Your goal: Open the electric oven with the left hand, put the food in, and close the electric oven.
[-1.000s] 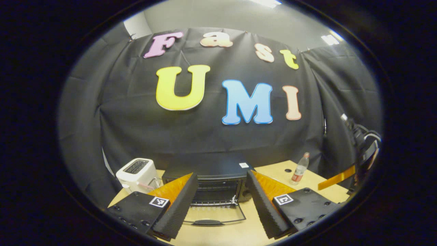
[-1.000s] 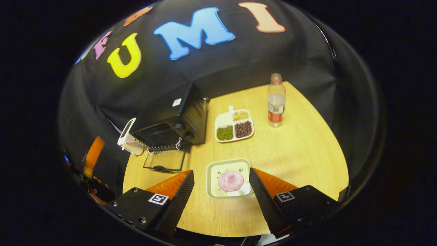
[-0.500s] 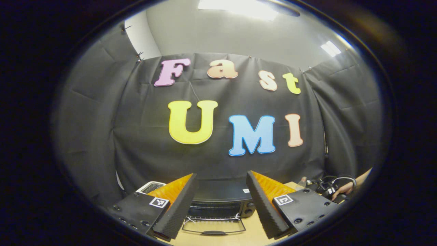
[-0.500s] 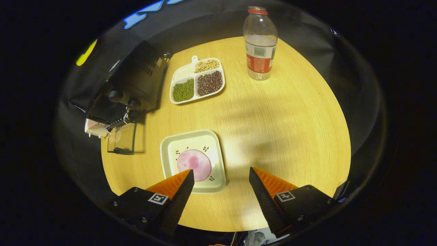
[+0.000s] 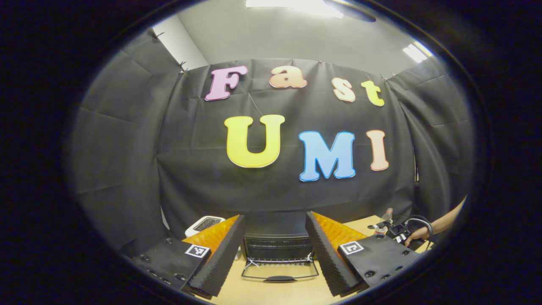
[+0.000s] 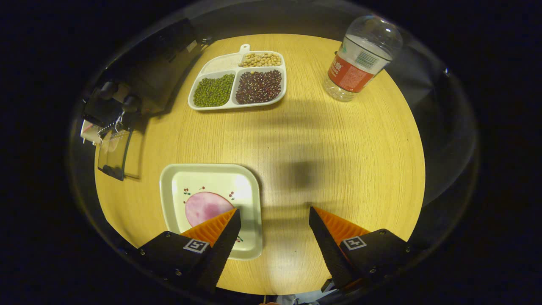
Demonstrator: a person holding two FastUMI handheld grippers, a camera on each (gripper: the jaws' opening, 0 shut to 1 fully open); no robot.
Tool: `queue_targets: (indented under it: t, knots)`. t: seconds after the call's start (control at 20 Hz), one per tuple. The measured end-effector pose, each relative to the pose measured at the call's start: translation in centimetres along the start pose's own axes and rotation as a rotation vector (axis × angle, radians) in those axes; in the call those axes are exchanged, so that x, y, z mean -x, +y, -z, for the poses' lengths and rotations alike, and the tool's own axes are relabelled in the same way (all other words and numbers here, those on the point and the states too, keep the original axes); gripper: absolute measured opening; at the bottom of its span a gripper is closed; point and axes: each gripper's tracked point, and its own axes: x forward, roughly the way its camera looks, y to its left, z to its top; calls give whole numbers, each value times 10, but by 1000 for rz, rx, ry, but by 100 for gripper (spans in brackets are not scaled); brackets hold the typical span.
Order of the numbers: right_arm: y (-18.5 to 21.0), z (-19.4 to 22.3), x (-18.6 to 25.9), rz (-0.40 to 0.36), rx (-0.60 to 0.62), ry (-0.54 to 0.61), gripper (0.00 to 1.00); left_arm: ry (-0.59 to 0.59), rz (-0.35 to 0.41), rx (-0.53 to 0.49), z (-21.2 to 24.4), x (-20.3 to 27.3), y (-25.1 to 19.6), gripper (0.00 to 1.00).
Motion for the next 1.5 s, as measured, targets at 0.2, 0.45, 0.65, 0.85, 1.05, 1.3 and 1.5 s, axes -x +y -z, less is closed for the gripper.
queue_targets:
  t: [0.2, 0.45, 0.65, 0.85, 1.05, 1.3, 1.5]
  knots:
    - [6, 2, -9, -1, -7, 0, 95, 8, -9, 4, 3, 2, 3, 93]
    - [30, 3, -4, -110, -9, -15, 41, 13, 2, 21, 6, 0, -3, 96]
    - [27, 8, -17, -212, -118, -24, 1, 6, 16, 17, 2, 0, -8, 90]
    - [43, 24, -3, -480, -313, -2, 1, -4, 21, -7, -3, 2, -8, 96]
    - [49, 29, -3, -662, -476, -66, 0, 6, 16, -1, -4, 1, -4, 96]
    - [53, 31, 2, -787, -590, -130, 1, 9, 22, 4, -10, -4, -3, 90]
    - [59, 27, 26, -853, -627, -190, 1, -16, 35, 2, -21, -8, -5, 90]
